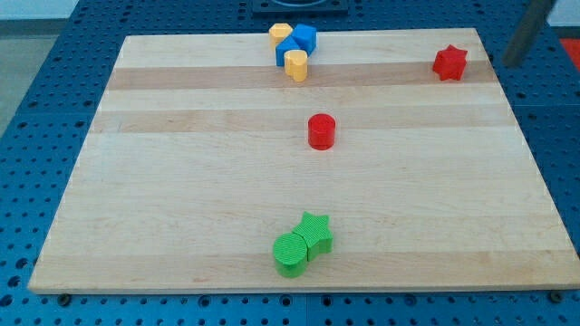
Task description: Move the red star towards the top left of the board
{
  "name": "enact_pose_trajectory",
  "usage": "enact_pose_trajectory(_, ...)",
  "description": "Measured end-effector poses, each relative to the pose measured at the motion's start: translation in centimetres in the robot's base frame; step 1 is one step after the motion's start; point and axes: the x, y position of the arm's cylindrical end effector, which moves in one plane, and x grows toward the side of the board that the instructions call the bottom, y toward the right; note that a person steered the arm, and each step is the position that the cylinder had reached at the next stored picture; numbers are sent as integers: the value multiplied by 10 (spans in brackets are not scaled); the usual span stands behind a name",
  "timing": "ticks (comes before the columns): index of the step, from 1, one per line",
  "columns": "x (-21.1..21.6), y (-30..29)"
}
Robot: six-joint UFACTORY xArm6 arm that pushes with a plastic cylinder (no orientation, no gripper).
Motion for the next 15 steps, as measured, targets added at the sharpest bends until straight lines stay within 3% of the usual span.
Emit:
enact_pose_trajectory(1,-8,-39)
enact_pose_trajectory(3,36,-71)
enact_pose_trajectory(5,21,-113)
enact_pose_trajectory(8,114,-175)
enact_pose_trajectory(9,99,-167)
enact_pose_trajectory(10,91,-108)
enact_pose_trajectory(11,52,-121)
enact_pose_trajectory(15,102,-285)
